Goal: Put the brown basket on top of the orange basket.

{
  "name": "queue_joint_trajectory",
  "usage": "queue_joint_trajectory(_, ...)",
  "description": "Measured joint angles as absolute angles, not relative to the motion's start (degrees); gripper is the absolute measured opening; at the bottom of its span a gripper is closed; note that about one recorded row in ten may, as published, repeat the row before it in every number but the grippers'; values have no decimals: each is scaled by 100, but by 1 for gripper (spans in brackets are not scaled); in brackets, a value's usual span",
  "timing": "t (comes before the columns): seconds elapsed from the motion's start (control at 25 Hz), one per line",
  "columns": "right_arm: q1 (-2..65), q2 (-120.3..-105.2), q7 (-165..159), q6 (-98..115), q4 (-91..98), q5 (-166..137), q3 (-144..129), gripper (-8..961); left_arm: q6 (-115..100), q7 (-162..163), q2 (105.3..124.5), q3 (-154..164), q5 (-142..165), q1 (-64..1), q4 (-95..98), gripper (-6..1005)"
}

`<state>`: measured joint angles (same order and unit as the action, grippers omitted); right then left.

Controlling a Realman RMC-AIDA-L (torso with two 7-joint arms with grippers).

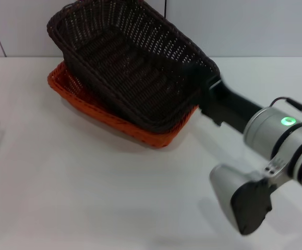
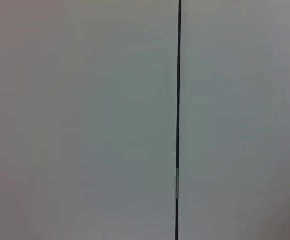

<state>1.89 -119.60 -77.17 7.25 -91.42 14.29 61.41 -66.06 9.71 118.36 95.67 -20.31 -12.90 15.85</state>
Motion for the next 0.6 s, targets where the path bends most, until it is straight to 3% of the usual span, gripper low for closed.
queue_joint_trajectory(0.6, 114, -11917, -9352, -4569, -7265, 4411, 6199, 815, -6876, 1026, 11843, 9150, -2034, -1406, 1639, 783)
